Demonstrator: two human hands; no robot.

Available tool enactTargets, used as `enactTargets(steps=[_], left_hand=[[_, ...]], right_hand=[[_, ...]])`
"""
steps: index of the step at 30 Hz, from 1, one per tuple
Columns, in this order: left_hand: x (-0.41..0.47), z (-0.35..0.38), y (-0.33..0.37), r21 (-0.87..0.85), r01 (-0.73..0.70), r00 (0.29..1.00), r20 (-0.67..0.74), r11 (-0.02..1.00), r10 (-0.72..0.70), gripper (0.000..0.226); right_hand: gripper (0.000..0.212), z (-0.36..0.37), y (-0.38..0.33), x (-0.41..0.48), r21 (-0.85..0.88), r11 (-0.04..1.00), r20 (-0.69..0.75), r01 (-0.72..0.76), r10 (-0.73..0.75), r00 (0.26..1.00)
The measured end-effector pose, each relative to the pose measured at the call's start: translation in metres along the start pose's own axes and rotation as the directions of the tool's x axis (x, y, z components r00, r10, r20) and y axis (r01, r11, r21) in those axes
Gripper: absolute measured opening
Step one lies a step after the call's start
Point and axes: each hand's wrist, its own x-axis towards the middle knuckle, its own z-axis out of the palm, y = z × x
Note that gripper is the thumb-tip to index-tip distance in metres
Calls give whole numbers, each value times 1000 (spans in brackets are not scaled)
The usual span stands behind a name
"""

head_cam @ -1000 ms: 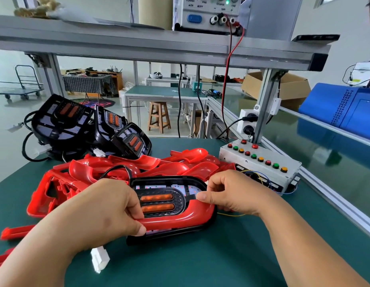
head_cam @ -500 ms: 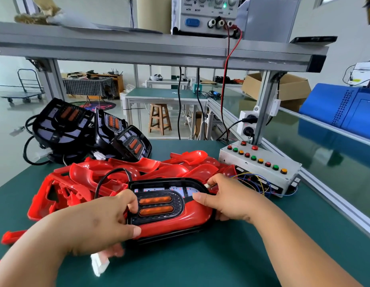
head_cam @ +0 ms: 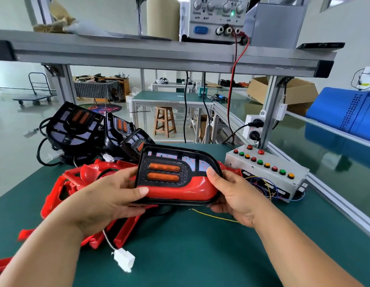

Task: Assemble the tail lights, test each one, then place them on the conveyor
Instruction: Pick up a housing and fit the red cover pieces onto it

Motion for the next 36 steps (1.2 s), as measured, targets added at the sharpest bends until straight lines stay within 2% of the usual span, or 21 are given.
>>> enactTargets(steps=[2, 4, 8, 16, 25, 30, 35, 36], left_hand=[[4, 2, -1, -71, 0, 1000, 8, 997, 1, 37], [8, 2, -3, -124, -5, 1000, -28, 992, 1, 34], [12, 1, -7, -158, -20, 998, -63, 987, 10, 35], [18, -3, -14, -278, -93, 996, -32, 956, 88, 44], [22, -1, -17, -287, -109, 993, -65, 952, 94, 43], [24, -2, -15, -280, -95, 995, -57, 955, 82, 43], [20, -15, -7, -222, -67, 997, 16, 973, 73, 42], [19, -24, -5, -203, -101, 995, -26, 974, 98, 44]], right_hand=[[73, 5, 2, -1, 23, 999, 7, 39, -39, 999], [74, 8, 3, -2, 60, 996, 22, 73, -74, 997], [69, 6, 4, -3, 98, 986, 84, 132, -141, 987], [67, 1, 4, -1, 115, 978, 86, 175, -186, 979], [56, -1, 2, 1, 172, 965, 85, 197, -214, 973], [58, -3, 1, 1, 183, 965, 83, 190, -208, 975], [51, -13, -3, 0, 200, 974, 156, 104, -137, 978], [48, -16, -3, 0, 200, 976, 176, 83, -119, 977]])
